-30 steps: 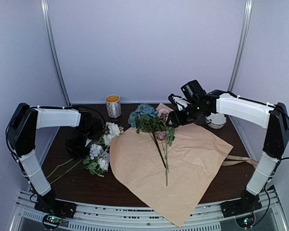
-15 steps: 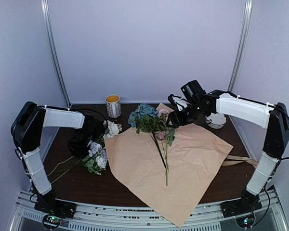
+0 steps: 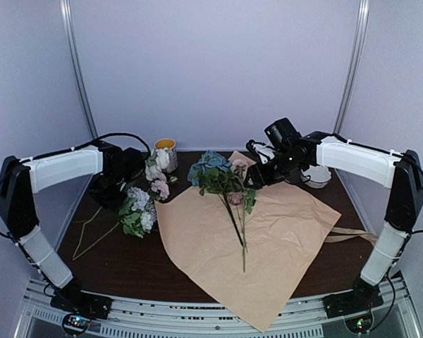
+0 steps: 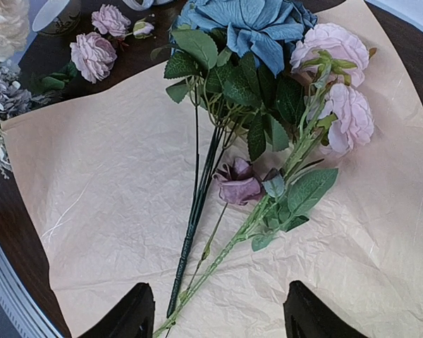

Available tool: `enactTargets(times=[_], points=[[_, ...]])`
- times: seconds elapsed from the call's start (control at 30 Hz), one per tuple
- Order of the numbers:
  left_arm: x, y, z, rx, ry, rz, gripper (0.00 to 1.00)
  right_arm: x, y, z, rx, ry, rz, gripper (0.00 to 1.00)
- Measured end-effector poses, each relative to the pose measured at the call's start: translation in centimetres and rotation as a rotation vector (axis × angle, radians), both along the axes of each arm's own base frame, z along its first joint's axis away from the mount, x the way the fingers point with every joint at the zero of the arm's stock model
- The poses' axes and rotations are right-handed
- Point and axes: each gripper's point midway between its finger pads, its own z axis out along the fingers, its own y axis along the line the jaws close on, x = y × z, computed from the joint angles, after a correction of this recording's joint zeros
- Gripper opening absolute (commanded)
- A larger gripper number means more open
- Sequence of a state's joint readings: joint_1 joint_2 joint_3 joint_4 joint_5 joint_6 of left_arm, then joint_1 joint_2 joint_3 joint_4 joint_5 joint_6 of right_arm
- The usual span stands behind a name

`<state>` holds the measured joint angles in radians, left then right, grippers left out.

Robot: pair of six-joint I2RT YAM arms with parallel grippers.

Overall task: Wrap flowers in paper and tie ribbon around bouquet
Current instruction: Pick up the fake flower from the corner of the board, then pass from the left arm to the right

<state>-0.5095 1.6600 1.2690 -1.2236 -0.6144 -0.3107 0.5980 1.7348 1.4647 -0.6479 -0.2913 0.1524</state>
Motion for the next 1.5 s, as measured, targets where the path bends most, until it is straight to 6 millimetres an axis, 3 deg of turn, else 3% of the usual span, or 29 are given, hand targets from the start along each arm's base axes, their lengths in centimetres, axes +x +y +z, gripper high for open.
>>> enactTargets(times=[0.3, 0.67, 0.77, 0.87, 1.03, 1.13, 1.27, 1.5], points=[[0.5, -0.5, 6.2, -0.142, -0.225, 0.019, 0.00, -0.4, -0.2, 1.0, 0.011, -0.011, 0.001, 0.64], [-0.2, -4.3, 15.4, -0.604, -0.587, -0.091, 0.00, -1.2, 0.3, 3.8, 0.083, -0.042, 0.034, 0.64], [-0.5, -6.7, 17.8, -0.756, -0.650, -0.175, 0.00, -2.3, 1.3, 5.4, 0.156, -0.075, 0.089, 0.64], [-1.0, -11.4, 20.2, -0.967, -0.689, -0.318, 0.00, -5.1, 3.3, 8.2, 0.260, -0.138, 0.200, 0.65], [-1.8, -20.1, 24.0, -1.284, -0.670, -0.548, 0.00, -12.7, 9.7, 15.0, 0.481, -0.283, 0.495, 0.66], [-2.3, -24.5, 25.5, -1.414, -0.619, -0.660, 0.00, -15.5, 12.1, 17.1, 0.554, -0.322, 0.593, 0.65], [-2.9, -28.2, 26.6, -1.513, -0.549, -0.759, 0.00, -15.4, 13.1, 18.1, 0.594, -0.352, 0.590, 0.63], [-4.4, -30.0, 27.2, -1.573, -0.495, -0.835, 0.00, -13.4, 13.7, 16.8, 0.560, -0.360, 0.511, 0.53]])
